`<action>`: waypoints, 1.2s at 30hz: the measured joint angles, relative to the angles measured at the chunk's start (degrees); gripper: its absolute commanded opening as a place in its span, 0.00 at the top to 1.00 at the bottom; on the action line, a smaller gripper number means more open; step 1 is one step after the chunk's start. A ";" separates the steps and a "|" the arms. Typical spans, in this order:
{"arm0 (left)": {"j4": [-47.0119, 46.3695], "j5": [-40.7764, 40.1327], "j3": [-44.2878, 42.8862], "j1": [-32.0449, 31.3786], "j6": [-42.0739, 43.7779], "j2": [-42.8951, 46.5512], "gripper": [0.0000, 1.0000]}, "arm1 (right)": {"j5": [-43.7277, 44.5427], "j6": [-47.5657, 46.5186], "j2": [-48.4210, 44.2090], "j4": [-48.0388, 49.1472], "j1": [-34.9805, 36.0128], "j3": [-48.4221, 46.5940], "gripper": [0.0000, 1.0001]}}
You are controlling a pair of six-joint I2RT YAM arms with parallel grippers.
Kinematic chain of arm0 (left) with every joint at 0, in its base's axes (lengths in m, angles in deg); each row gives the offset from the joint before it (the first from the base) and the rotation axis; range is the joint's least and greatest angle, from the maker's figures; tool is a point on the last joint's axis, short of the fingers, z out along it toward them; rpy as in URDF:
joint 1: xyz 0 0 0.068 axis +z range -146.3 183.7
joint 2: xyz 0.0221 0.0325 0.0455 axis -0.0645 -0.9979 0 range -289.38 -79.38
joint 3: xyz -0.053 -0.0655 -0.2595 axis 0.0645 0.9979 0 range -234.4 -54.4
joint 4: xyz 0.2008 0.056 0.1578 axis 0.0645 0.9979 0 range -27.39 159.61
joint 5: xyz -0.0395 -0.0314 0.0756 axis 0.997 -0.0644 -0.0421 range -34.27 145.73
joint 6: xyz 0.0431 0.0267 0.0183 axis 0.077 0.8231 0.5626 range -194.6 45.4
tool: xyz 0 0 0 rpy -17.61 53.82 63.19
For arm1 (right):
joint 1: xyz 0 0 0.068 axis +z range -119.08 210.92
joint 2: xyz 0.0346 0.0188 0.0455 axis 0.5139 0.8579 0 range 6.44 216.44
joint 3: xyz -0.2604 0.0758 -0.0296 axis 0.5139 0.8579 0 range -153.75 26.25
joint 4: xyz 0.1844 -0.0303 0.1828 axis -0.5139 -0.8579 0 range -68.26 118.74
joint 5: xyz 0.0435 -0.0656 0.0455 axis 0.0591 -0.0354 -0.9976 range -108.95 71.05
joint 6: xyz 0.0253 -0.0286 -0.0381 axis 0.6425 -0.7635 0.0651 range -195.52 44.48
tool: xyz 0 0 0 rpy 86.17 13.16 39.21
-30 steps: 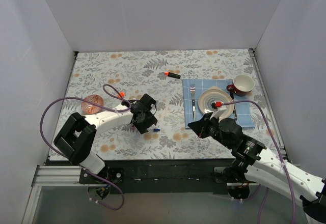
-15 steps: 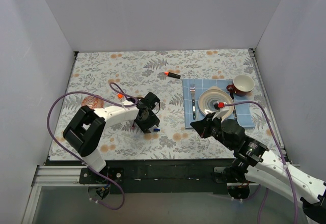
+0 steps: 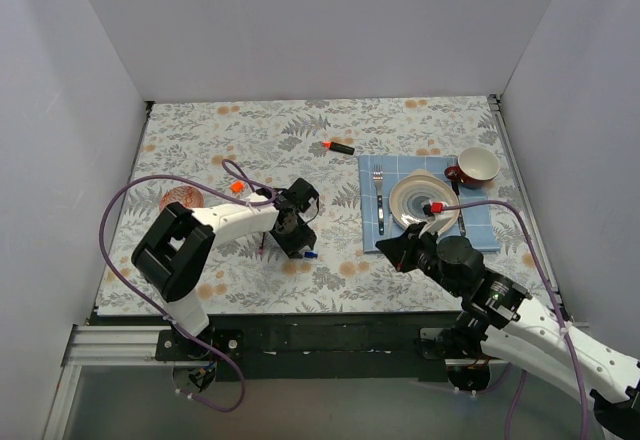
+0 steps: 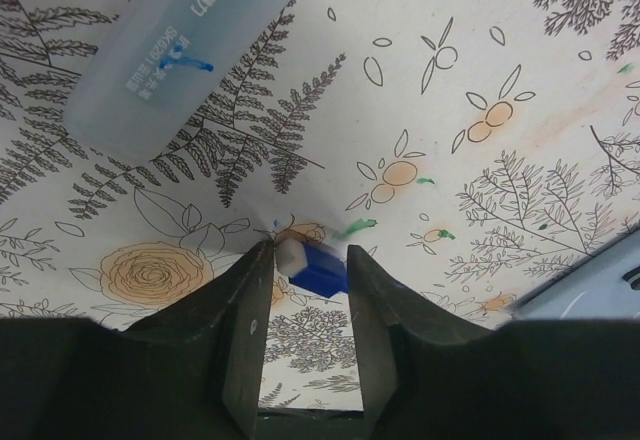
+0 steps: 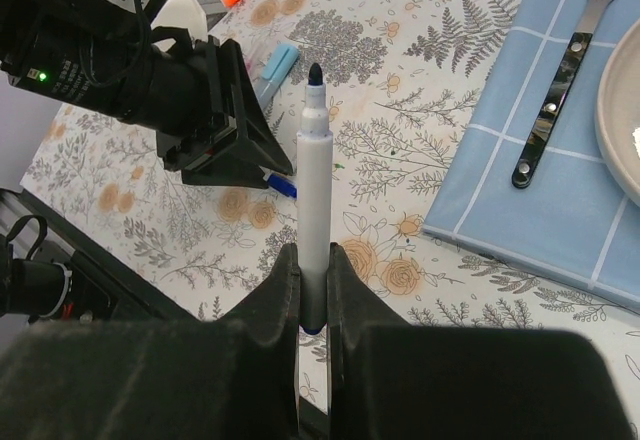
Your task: Insert the pens into the pen caps
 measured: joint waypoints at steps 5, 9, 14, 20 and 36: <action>0.00 -0.50 0.00 0.00 -0.09 -0.11 0.74 | 0.37 -0.04 -1.09 -0.52 0.00 0.00 0.99; -0.24 -1.97 -0.17 0.00 -0.09 -0.20 0.70 | 0.81 -0.24 -1.60 -0.98 0.00 0.00 0.99; -1.36 -3.89 -2.47 -0.04 -0.07 -1.92 0.61 | 0.98 -0.44 -1.81 -1.22 0.00 0.00 0.99; -0.52 -4.87 -3.76 -0.11 -0.09 -2.51 0.55 | 1.22 -0.68 -2.62 -1.38 0.00 0.00 0.99; 11.98 -4.35 -11.06 -2.91 -0.09 -7.63 0.63 | 1.22 -0.83 -2.89 -1.49 0.00 0.00 0.99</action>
